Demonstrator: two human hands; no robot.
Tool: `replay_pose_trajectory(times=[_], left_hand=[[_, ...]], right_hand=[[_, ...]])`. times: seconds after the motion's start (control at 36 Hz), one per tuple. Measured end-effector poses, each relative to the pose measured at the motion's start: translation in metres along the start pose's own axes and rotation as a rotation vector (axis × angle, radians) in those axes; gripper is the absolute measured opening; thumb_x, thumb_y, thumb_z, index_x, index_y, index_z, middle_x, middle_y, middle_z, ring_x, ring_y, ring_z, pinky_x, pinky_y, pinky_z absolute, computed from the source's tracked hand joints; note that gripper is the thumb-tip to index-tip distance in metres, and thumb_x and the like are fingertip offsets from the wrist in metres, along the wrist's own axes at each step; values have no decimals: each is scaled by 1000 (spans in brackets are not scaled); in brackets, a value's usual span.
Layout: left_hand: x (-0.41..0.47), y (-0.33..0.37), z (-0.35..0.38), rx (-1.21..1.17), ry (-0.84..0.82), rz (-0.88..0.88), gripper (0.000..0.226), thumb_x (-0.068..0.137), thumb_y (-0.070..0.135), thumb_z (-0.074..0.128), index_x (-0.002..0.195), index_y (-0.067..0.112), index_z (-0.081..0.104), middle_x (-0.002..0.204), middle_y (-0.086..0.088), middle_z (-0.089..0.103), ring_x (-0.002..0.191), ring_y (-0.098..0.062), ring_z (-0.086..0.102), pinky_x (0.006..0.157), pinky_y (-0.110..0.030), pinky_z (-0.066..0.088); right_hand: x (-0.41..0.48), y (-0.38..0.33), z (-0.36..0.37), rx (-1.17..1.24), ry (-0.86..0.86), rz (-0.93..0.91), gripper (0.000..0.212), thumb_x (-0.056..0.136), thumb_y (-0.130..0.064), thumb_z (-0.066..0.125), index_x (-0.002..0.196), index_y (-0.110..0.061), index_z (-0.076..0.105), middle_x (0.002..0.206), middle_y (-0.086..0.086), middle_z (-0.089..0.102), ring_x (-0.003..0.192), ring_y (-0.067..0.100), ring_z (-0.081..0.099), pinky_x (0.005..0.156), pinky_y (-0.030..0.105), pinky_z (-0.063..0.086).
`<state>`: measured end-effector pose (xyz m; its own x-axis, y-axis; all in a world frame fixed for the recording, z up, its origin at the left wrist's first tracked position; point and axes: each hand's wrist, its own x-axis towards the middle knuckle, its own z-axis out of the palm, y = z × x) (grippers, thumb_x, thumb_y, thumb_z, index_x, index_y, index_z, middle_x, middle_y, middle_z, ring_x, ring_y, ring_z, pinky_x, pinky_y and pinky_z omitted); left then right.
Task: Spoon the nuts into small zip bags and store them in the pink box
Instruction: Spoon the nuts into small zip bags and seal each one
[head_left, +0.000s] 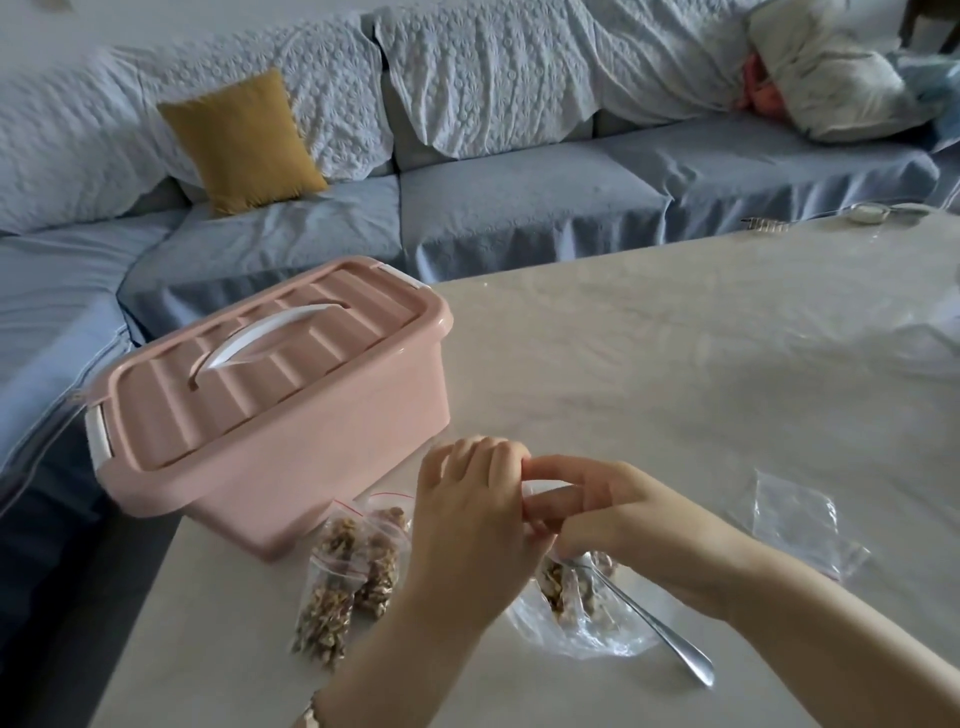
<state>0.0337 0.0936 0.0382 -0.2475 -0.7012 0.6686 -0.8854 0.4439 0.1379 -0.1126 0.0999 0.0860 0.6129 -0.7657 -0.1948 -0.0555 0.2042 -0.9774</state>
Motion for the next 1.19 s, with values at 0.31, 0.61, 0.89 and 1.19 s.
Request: replay_pose_trajectory(times=[0.31, 0.61, 0.89, 1.19], left_hand=[[-36, -12, -2, -206, -211, -573, 30, 69, 39, 76, 77, 20, 54, 71, 10, 59, 69, -18, 61, 66, -30, 46], [-36, -7, 26, -268, -478, -1042, 29, 73, 34, 69, 89, 17, 53, 83, 5, 57, 77, -18, 54, 69, -28, 41], [-18, 3, 27, -457, -299, -986, 20, 71, 11, 67, 80, 17, 51, 74, 7, 58, 66, -3, 52, 56, -16, 36], [-24, -30, 4, -258, -240, -965, 21, 71, 12, 69, 78, 18, 50, 70, 10, 55, 70, -20, 52, 64, -28, 34]], right_hand=[[-32, 67, -23, -1019, 380, 205, 19, 86, -29, 54, 102, -34, 62, 87, -15, 60, 81, 6, 58, 69, 18, 44], [-27, 123, -43, -1393, 279, 456, 32, 85, -8, 42, 116, -17, 46, 114, 0, 57, 106, 22, 53, 66, 27, 35], [-47, 75, -59, -1107, 500, 204, 21, 97, -25, 41, 98, -22, 62, 82, -4, 62, 65, 13, 51, 56, 17, 38], [-31, 61, -43, -1066, 623, 25, 27, 95, -18, 43, 111, -17, 65, 95, 1, 64, 85, 21, 58, 63, 22, 33]])
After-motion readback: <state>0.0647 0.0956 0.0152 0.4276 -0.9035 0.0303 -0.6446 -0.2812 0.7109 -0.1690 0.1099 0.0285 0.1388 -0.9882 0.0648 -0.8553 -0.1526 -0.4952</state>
